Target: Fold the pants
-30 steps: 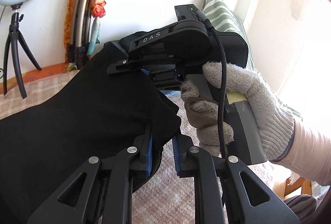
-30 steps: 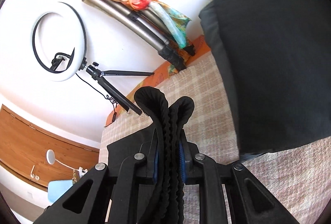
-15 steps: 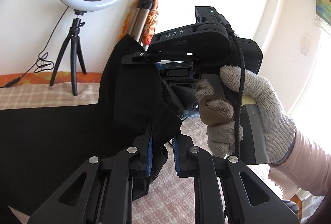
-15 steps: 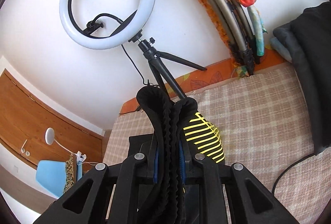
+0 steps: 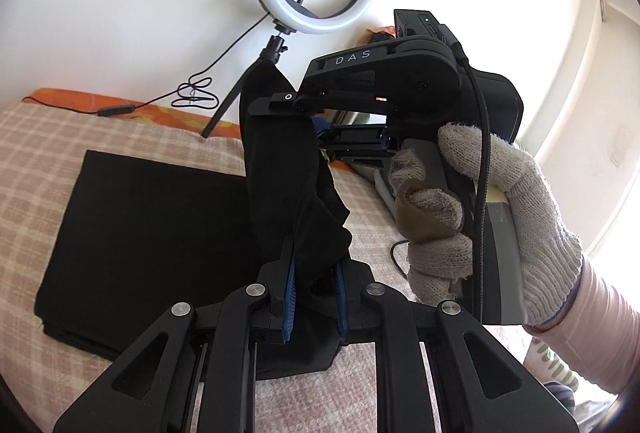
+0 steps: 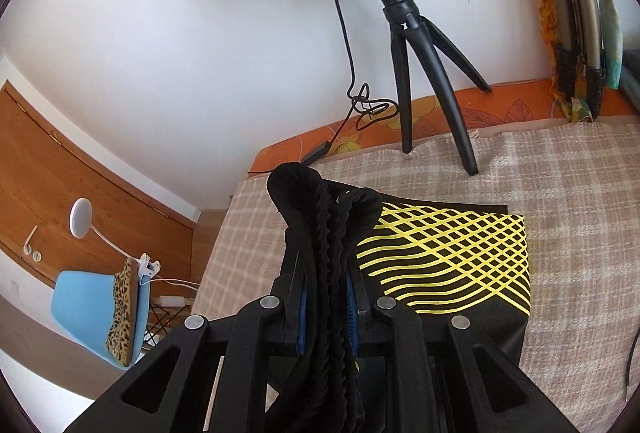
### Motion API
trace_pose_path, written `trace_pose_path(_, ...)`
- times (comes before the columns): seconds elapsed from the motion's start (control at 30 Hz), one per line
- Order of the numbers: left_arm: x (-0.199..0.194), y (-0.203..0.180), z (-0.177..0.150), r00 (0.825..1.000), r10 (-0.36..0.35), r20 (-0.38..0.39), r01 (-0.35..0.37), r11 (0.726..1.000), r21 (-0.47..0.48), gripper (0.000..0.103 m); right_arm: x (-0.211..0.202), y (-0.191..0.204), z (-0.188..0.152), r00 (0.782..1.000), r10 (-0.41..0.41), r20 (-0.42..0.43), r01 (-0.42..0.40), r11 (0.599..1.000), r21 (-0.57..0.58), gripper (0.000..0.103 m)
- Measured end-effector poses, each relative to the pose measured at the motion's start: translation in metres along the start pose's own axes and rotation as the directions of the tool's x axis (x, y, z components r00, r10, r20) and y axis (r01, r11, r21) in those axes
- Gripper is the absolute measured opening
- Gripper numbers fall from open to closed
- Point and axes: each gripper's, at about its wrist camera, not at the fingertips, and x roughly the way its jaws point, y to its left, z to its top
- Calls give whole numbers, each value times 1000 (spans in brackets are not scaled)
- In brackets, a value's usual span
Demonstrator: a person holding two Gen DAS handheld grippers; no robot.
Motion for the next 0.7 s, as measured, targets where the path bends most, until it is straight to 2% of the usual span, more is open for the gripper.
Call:
trace_pose_path(0.43, -21, 66, -12, 996, 88, -19, -90, 985, -148, 15, 86, 27, -11, 995, -37, -97, 35, 999, -23, 14)
trace_pose_path(0.7, -29, 90, -21, 987, 149, -61, -158, 970, -186, 15, 125, 43, -20, 989, -59, -137, 55, 998, -36, 14)
